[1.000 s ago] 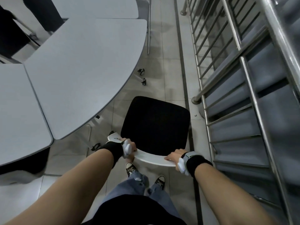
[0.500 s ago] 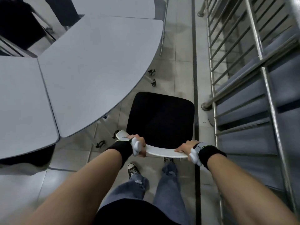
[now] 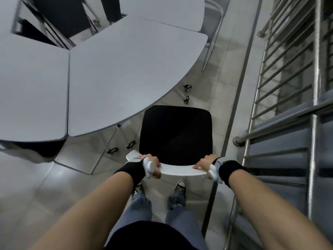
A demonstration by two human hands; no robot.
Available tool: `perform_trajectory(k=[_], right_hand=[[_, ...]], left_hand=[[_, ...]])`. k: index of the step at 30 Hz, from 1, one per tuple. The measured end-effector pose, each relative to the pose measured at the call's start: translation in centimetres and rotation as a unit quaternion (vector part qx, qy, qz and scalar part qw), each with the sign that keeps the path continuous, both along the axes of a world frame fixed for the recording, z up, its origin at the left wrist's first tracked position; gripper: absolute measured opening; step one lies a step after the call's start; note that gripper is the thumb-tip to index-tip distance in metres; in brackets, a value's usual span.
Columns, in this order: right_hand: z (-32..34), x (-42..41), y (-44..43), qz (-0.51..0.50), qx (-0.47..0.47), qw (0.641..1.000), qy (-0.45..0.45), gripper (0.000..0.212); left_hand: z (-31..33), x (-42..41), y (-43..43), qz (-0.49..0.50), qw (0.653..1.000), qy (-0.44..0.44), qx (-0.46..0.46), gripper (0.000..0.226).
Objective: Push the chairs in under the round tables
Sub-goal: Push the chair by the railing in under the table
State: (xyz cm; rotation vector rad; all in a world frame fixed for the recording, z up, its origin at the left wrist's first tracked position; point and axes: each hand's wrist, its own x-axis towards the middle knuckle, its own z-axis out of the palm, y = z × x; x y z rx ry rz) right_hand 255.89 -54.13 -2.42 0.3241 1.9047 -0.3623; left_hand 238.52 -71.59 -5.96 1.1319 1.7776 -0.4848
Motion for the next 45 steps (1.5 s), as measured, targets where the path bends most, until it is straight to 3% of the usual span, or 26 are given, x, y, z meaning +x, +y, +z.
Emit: perform_trajectory(k=[6,9,16,22,26,33,40,45], right_hand=[[-0.1,-1.2,4.5,0.049,0.014,0.998,0.034,0.075],[-0.2,-2.5,6.7,0.053,0.018,0.997,0.052,0.072],[-0.2,-6.1,11.0,0.032,0.035,0.998,0.044,0.045],[0.1,-7.6,13.9,0.114,0.006,0.991,0.068,0.074],[0.6,-8.7,15.0,0.173,-0.007,0.983,0.069,0.068],[1.1,-10.5,16.1,0.241,-0.034,0.969,0.043,0.06],[1.4,-11.7,17.1,0.273,-0.036,0.96,0.053,0.065],[1.5,-13.7,18.2,0.283,-0.037,0.956,0.075,0.061]], left_hand=[[0.1,1.2,1.7,0.076,0.997,-0.006,0.001,0.023],[0.1,0.5,2.8,0.113,0.993,-0.027,0.017,0.021],[-0.3,-1.1,5.4,0.162,0.984,-0.054,0.057,0.047],[-0.6,-1.8,7.4,0.181,0.981,-0.051,0.055,0.05],[-0.7,-2.0,7.8,0.21,0.975,-0.055,0.043,0.035],[-1.0,-1.1,7.8,0.267,0.962,-0.034,0.046,0.066],[-0.9,0.3,7.9,0.311,0.949,-0.024,0.042,0.079],[-0.8,-1.3,8.6,0.349,0.935,-0.025,0.051,0.063]])
